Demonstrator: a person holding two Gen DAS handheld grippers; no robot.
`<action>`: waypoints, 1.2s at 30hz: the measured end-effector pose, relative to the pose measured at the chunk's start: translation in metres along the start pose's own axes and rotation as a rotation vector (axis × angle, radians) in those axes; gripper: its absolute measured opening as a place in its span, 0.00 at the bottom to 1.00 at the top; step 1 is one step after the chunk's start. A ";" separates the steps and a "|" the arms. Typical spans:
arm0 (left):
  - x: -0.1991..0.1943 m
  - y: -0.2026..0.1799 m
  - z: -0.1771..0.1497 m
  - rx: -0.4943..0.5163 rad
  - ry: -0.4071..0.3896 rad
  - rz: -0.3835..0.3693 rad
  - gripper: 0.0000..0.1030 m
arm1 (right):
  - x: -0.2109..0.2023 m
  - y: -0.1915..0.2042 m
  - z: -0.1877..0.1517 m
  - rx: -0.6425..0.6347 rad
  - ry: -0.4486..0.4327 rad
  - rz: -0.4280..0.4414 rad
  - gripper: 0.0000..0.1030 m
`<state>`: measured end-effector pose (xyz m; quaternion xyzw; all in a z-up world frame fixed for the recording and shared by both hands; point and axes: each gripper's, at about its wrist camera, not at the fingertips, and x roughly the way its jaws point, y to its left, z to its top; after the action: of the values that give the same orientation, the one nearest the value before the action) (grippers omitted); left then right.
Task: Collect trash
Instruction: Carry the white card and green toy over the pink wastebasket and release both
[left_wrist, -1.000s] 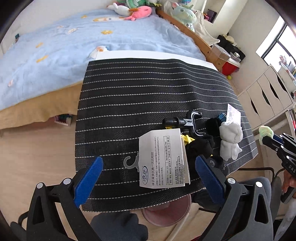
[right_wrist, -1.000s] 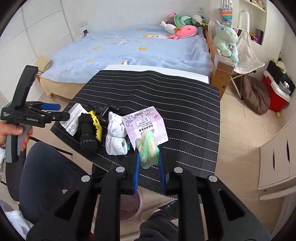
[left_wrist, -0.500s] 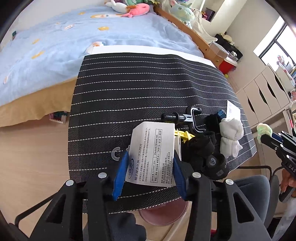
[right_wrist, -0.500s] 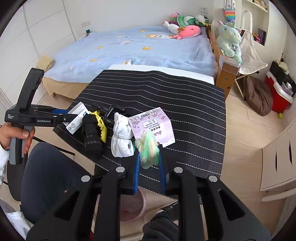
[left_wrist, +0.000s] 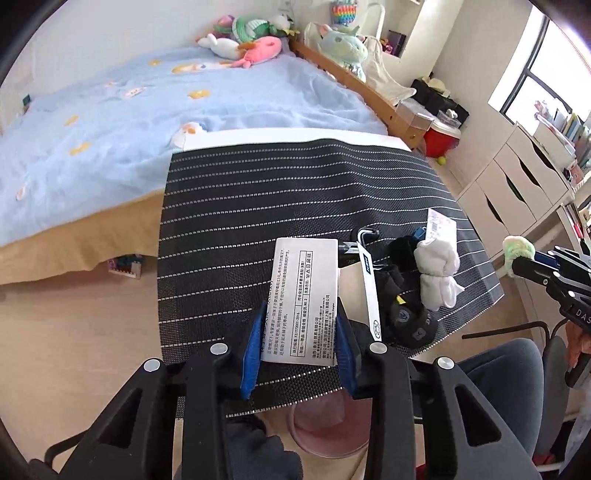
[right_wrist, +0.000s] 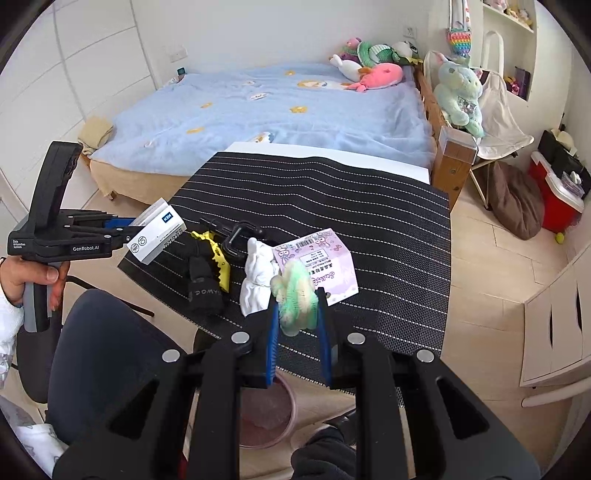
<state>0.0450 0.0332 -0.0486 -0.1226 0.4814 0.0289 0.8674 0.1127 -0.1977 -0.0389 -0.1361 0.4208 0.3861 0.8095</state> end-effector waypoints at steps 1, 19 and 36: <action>-0.004 -0.002 -0.001 0.006 -0.009 0.000 0.33 | -0.003 0.002 -0.001 -0.004 -0.004 0.004 0.17; -0.069 -0.048 -0.054 0.154 -0.134 -0.078 0.33 | -0.047 0.051 -0.050 -0.036 -0.029 0.077 0.17; -0.077 -0.063 -0.091 0.162 -0.118 -0.102 0.33 | -0.029 0.082 -0.085 -0.048 0.043 0.152 0.39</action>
<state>-0.0607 -0.0442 -0.0184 -0.0745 0.4233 -0.0474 0.9017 -0.0067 -0.2041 -0.0596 -0.1315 0.4380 0.4533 0.7651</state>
